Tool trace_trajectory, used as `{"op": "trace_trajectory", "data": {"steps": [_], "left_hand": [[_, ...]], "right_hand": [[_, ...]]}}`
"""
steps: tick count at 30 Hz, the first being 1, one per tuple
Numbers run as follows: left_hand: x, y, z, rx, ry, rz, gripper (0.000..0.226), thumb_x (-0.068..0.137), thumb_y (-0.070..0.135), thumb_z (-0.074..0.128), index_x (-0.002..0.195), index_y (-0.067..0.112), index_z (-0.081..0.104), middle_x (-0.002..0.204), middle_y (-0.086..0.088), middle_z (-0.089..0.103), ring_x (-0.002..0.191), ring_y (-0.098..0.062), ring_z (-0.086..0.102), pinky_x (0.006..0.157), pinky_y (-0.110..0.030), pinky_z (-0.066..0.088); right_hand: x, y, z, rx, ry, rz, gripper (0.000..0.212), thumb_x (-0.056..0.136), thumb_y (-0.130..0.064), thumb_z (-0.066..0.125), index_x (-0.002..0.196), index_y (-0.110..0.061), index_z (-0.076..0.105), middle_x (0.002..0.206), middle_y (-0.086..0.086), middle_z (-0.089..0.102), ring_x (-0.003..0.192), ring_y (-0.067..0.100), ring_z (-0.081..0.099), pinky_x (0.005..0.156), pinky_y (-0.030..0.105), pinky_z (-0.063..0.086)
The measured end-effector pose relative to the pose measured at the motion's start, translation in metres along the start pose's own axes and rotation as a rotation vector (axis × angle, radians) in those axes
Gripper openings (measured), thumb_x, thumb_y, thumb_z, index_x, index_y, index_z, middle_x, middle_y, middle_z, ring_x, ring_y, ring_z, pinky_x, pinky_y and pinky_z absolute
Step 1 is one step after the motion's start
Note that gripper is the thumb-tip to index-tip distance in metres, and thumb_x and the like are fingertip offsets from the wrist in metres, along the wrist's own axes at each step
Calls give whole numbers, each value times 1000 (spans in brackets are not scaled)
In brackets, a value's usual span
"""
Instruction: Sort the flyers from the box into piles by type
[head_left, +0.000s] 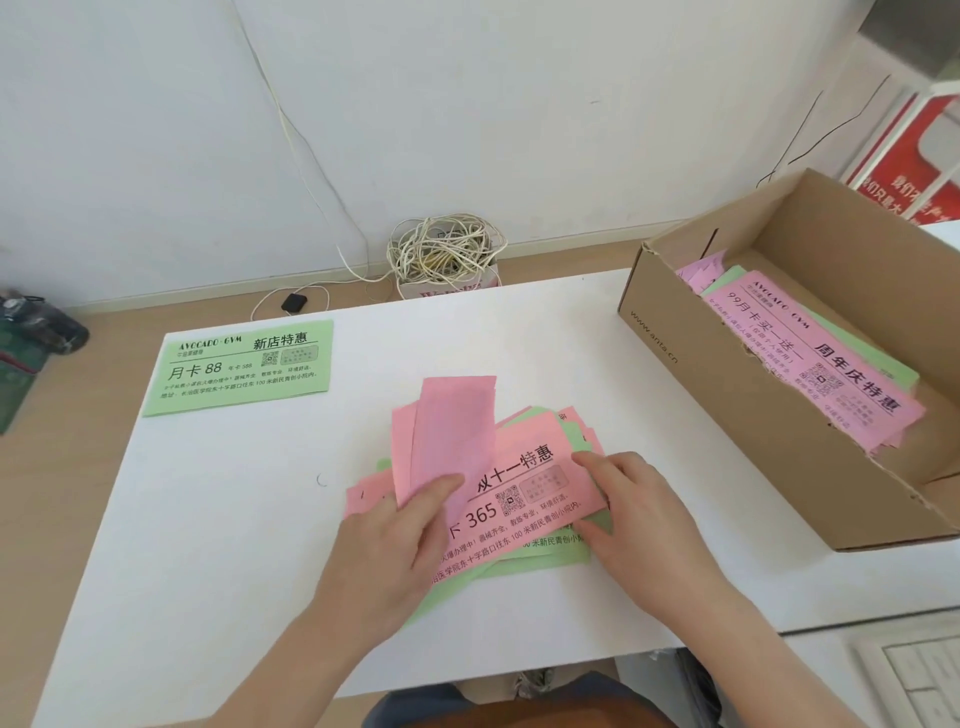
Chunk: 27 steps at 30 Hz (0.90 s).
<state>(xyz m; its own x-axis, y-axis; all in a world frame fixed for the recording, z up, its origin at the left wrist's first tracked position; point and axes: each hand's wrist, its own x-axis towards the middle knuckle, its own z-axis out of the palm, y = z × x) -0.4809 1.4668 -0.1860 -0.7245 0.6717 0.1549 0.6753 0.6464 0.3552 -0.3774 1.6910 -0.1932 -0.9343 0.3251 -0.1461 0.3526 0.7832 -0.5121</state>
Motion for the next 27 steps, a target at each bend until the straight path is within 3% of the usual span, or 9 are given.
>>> {"op": "trace_trajectory", "data": {"steps": [5, 11, 14, 16, 18, 19, 22, 24, 27], "left_hand": [[-1, 11, 10, 269, -96, 49, 63, 72, 67, 42, 112, 23, 62, 50, 1, 56, 38, -20, 53, 35, -22, 35], [1, 15, 9, 316, -121, 102, 64, 51, 68, 77, 98, 27, 64, 42, 1, 52, 32, -16, 48, 32, -19, 30], [-1, 12, 7, 266, -131, 103, 42, 75, 65, 55, 96, 30, 66, 47, 4, 54, 36, -16, 49, 34, -21, 32], [-1, 11, -3, 122, -198, -11, 45, 87, 60, 34, 104, 32, 64, 55, 3, 60, 46, -17, 56, 43, -24, 44], [1, 5, -12, -40, -211, -138, 37, 93, 49, 34, 114, 35, 61, 67, 1, 63, 58, -20, 59, 58, -27, 49], [5, 2, -19, -55, -164, -160, 29, 95, 38, 41, 115, 35, 62, 67, 1, 61, 57, -22, 57, 57, -25, 47], [29, -2, -47, 142, 170, -3, 37, 77, 12, 54, 109, 30, 60, 53, 1, 52, 45, -24, 49, 40, -23, 36], [49, 5, -65, 300, 265, 139, 49, 63, 0, 59, 106, 22, 66, 70, -3, 62, 65, -22, 49, 37, -24, 34], [60, 18, -54, 454, 126, 413, 35, 73, 6, 45, 96, 18, 69, 112, -9, 67, 85, -24, 57, 45, -30, 47]], "right_hand": [[3, -3, -1, -80, 10, -81, 46, 86, -34, 65, 130, -23, 54, 108, -3, 54, 101, 20, 52, 83, 29, 46], [6, -12, -9, 120, 73, -88, 40, 86, -46, 63, 123, -31, 60, 104, -16, 53, 92, 4, 49, 78, 19, 39], [7, -14, -15, 373, 58, -3, 25, 83, -43, 67, 108, -42, 61, 98, -19, 59, 85, -1, 54, 69, 11, 39], [8, -13, -16, 540, 39, 99, 12, 84, -37, 68, 94, -42, 64, 90, -16, 66, 79, 1, 60, 67, 13, 43], [10, -7, -15, 543, 52, 183, 10, 86, -26, 69, 90, -35, 69, 84, -13, 68, 75, 4, 61, 67, 16, 44], [9, -6, -14, 489, 57, 203, 13, 86, -20, 68, 91, -31, 71, 81, -13, 67, 73, 4, 60, 66, 16, 43], [8, -4, -10, 238, 48, 174, 16, 89, -20, 63, 93, -34, 68, 82, -12, 58, 72, 2, 55, 65, 19, 41], [8, -9, -14, 214, 75, 156, 11, 92, -32, 58, 95, -35, 68, 83, -8, 55, 74, 4, 54, 66, 23, 42], [19, -26, -35, 864, -1, 308, 36, 94, -48, 45, 95, -23, 70, 82, 5, 70, 70, 19, 63, 74, 39, 51]]}}
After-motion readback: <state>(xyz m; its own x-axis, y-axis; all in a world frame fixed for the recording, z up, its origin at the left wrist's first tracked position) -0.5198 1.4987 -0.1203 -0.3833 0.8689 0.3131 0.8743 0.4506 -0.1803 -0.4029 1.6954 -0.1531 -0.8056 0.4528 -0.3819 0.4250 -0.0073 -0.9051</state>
